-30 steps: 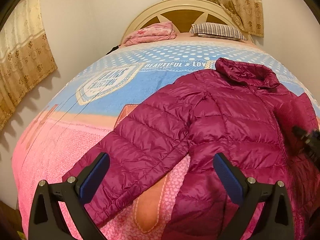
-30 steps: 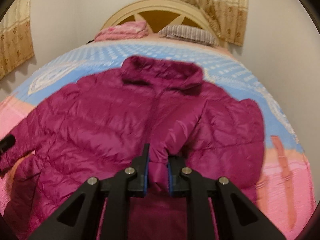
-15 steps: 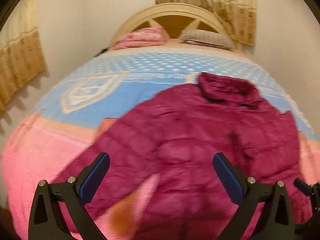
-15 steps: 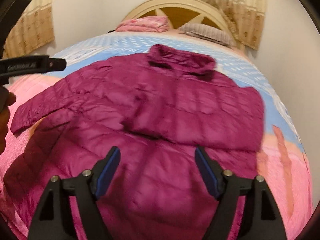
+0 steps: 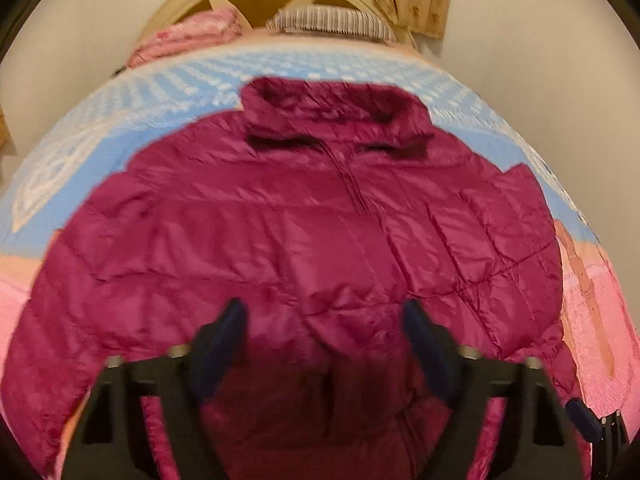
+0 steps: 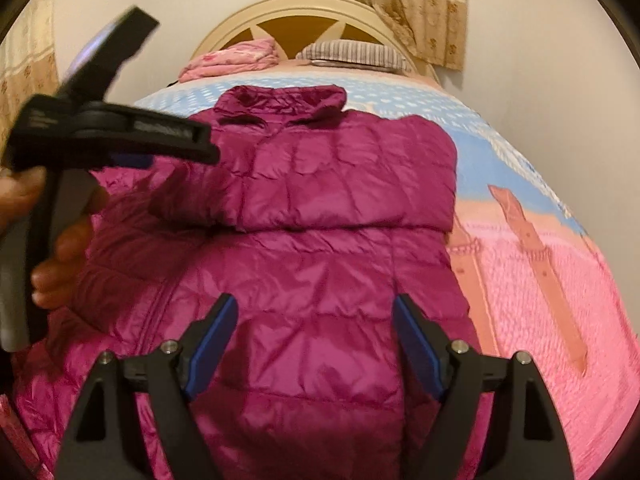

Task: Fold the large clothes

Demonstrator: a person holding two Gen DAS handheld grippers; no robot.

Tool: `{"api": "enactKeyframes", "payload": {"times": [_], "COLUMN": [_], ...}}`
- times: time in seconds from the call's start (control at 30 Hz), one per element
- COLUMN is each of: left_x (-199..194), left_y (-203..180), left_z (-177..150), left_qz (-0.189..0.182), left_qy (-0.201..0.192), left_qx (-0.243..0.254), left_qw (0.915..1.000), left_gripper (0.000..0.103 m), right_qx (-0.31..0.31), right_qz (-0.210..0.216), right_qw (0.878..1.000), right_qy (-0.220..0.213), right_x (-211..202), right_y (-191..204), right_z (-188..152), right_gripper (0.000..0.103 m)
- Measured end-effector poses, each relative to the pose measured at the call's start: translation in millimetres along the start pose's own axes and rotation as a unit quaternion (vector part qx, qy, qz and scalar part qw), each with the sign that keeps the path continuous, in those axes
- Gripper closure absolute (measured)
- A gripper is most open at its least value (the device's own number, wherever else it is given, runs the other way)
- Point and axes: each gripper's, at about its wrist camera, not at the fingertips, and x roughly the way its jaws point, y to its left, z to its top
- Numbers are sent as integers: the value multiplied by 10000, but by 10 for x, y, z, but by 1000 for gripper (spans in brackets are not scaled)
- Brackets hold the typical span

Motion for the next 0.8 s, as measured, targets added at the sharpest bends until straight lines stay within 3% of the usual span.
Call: {"api": "enactKeyframes", "payload": {"times": [0.03, 0.1, 0.2, 0.43, 0.63, 0.8], "left_x": [35, 98, 66, -325, -373, -289], "left_y": [-8, -27, -35, 134, 295, 263], "left_z": [3, -24, -57, -148, -334, -416], "left_qz": [-29, -94, -112, 8, 96, 376], "left_qy": [46, 96, -25, -525, -406, -287], "left_qx": [-1, 35, 140, 330, 263, 458], "left_qw": [10000, 9999, 9998, 9981, 9988, 9978], "left_gripper": [42, 64, 85, 89, 89, 80], "right_qx": [33, 127, 216, 358, 392, 404], "right_qz": [9, 17, 40, 109, 131, 141], "right_qw": [10000, 9999, 9998, 9993, 9991, 9987], "right_qy": [-9, -18, -5, 15, 131, 277], "right_x": [1, 22, 47, 75, 122, 93], "right_y": [-27, -67, -91, -168, -174, -219], "right_z": [-14, -32, -68, -110, -111, -73], "right_gripper": [21, 21, 21, 20, 18, 18]}}
